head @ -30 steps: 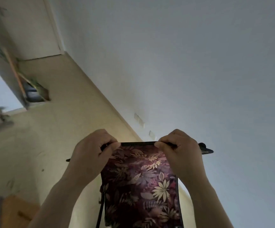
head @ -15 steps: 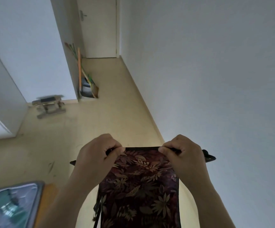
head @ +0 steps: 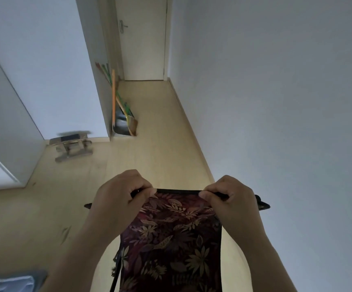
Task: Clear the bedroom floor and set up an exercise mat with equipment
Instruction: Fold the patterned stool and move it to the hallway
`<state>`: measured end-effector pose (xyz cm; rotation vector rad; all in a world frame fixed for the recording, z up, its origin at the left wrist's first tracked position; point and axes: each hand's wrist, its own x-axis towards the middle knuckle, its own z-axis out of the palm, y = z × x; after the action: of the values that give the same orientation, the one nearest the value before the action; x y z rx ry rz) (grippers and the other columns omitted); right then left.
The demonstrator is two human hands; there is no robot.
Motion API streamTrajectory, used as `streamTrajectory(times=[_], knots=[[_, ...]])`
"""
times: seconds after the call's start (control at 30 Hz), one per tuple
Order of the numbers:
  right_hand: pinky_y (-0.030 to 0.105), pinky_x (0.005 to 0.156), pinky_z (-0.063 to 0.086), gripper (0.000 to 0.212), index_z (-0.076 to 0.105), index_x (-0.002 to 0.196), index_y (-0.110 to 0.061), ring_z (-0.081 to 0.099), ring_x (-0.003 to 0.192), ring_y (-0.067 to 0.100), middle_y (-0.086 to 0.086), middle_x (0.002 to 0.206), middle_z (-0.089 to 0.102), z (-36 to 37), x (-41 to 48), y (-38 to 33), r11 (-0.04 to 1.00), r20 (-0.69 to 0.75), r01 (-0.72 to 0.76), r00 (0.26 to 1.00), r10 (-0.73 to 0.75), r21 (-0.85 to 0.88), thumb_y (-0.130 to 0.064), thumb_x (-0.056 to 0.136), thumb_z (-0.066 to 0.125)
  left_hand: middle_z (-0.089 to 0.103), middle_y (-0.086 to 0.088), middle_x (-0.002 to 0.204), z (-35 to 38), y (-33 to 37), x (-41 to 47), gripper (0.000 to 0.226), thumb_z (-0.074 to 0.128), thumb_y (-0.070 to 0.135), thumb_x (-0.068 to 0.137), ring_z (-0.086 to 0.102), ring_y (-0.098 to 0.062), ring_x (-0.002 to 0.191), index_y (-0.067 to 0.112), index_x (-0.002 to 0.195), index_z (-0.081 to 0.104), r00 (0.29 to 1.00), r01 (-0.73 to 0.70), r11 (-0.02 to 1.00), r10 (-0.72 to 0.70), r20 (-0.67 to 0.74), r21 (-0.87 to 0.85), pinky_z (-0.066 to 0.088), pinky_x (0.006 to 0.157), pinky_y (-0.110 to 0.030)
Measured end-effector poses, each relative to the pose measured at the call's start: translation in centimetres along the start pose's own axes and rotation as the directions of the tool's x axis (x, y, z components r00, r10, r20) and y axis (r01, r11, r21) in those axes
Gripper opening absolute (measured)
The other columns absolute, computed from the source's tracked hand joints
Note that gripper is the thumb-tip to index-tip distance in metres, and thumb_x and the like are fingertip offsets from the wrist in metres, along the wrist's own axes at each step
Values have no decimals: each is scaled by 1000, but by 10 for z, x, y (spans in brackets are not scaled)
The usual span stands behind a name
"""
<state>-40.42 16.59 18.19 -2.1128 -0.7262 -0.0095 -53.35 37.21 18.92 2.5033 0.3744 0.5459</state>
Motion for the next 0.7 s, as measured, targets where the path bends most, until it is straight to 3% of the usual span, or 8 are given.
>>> streamTrajectory(times=[0.37,0.7], knots=[[27,70,52,7,74,72,-27,62,74,3,-14,72,62,-5,155,29,995,43,99,994,-100,29,-27,78,77,54,18,66,14,-5,133,15,64,33,84,57,-4,77,37,70,63,996,52,996,-46,-73,72,33,56,-8],[32,70,53,6,75,72,-25,62,72,5,-13,71,62,50,301,36,990,30,141,990,-141,-9,-26,78,77,55,15,67,23,-84,266,13,66,29,85,56,-5,75,32,73,68,993,53,998,-51,-111,17,34,56,-8]])
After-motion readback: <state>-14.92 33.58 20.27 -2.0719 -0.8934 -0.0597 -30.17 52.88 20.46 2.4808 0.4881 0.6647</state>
